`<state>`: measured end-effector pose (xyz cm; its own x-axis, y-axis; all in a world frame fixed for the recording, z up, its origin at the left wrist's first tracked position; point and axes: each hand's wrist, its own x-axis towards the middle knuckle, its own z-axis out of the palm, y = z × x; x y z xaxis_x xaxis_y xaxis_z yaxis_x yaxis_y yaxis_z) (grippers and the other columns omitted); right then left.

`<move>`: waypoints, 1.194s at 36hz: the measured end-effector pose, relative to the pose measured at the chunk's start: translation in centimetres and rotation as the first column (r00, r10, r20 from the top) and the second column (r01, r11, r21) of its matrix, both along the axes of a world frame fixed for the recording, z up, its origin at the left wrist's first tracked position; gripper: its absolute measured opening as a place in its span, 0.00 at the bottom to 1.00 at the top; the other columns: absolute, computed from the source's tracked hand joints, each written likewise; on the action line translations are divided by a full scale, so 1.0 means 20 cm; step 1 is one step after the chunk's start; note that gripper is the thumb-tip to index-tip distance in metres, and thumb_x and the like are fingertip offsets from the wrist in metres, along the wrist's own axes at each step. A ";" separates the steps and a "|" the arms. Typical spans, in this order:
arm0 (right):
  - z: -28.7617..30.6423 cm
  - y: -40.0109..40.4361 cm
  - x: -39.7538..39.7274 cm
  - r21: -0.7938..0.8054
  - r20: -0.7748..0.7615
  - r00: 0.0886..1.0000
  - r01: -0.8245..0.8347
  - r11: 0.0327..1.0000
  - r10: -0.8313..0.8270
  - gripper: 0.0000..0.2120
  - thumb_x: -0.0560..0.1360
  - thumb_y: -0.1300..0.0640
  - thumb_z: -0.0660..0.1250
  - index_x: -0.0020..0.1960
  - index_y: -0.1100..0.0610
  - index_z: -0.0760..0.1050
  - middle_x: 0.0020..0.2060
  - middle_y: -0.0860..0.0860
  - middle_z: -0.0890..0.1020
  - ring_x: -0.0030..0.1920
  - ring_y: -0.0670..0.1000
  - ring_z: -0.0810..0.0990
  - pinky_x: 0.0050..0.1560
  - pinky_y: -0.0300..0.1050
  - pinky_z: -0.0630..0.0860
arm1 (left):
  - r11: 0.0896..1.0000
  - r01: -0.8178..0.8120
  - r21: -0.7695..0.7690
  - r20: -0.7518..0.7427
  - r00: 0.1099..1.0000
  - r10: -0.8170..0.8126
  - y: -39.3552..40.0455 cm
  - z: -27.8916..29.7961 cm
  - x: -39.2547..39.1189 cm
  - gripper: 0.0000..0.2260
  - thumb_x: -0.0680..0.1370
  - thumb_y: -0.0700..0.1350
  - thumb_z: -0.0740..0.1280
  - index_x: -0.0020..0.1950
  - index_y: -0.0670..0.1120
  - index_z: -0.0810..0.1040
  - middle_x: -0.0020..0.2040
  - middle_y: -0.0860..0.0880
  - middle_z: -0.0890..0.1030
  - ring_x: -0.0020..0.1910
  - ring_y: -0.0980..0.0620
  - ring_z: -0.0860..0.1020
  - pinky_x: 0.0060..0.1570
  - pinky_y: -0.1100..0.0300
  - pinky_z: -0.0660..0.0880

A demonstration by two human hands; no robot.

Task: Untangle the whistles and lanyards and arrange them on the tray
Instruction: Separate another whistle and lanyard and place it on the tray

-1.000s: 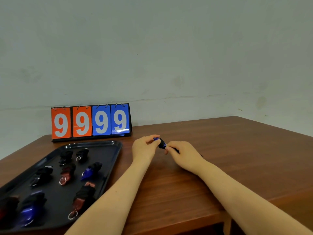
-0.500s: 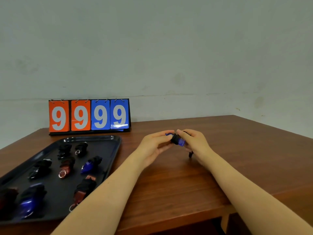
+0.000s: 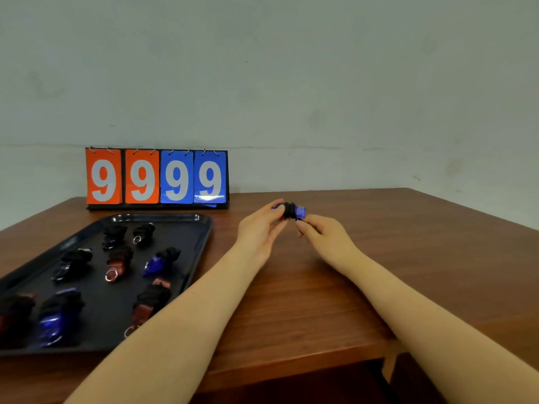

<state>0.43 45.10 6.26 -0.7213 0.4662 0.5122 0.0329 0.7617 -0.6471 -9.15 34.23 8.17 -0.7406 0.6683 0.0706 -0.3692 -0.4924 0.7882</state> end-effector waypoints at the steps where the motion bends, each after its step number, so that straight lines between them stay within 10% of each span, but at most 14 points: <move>1: 0.00 0.00 0.00 0.033 0.026 1.000 -0.001 0.999 0.000 0.13 0.80 0.54 0.61 0.38 0.54 0.75 0.27 0.45 0.71 0.29 0.44 0.67 0.33 0.41 0.63 | 0.999 -0.027 -0.025 -0.034 0.999 0.026 0.00 0.00 0.00 0.07 0.77 0.31 0.66 0.51 0.39 0.80 0.55 0.38 0.81 0.55 0.46 0.80 0.55 0.57 0.77; 10: 0.01 -0.02 0.01 0.193 0.063 0.998 -0.013 0.981 0.001 0.10 0.81 0.55 0.60 0.47 0.55 0.79 0.34 0.43 0.76 0.33 0.40 0.71 0.35 0.32 0.66 | 0.927 -0.307 -0.217 -0.430 0.882 0.192 -0.01 -0.02 -0.07 0.11 0.76 0.35 0.69 0.55 0.46 0.82 0.49 0.49 0.81 0.48 0.56 0.80 0.56 0.59 0.77; 18: 0.04 0.02 0.02 -0.192 -0.164 0.983 0.052 0.980 -0.084 0.11 0.81 0.56 0.60 0.42 0.54 0.78 0.29 0.47 0.76 0.28 0.44 0.72 0.32 0.36 0.69 | 0.834 -0.459 -0.305 -0.867 0.496 -0.045 0.00 -0.03 -0.07 0.10 0.76 0.42 0.70 0.55 0.52 0.83 0.48 0.51 0.81 0.48 0.55 0.78 0.51 0.63 0.74; 29: 0.06 0.03 0.04 -0.547 -0.176 0.982 -0.045 0.836 -0.062 0.12 0.81 0.56 0.60 0.41 0.58 0.77 0.28 0.50 0.73 0.28 0.47 0.71 0.30 0.38 0.70 | 0.892 0.085 -0.443 -0.633 0.675 -0.379 -0.04 0.01 0.00 0.11 0.76 0.38 0.69 0.57 0.47 0.83 0.54 0.48 0.84 0.54 0.52 0.82 0.56 0.61 0.77; 43: 0.06 0.03 0.03 -0.672 -0.336 0.938 -0.300 0.677 0.083 0.13 0.81 0.66 0.53 0.41 0.62 0.73 0.27 0.53 0.67 0.23 0.46 0.63 0.23 0.38 0.59 | 0.939 0.339 0.056 -0.094 0.938 -0.333 -0.05 0.07 0.08 0.08 0.78 0.32 0.63 0.51 0.38 0.81 0.48 0.41 0.84 0.48 0.49 0.84 0.45 0.60 0.81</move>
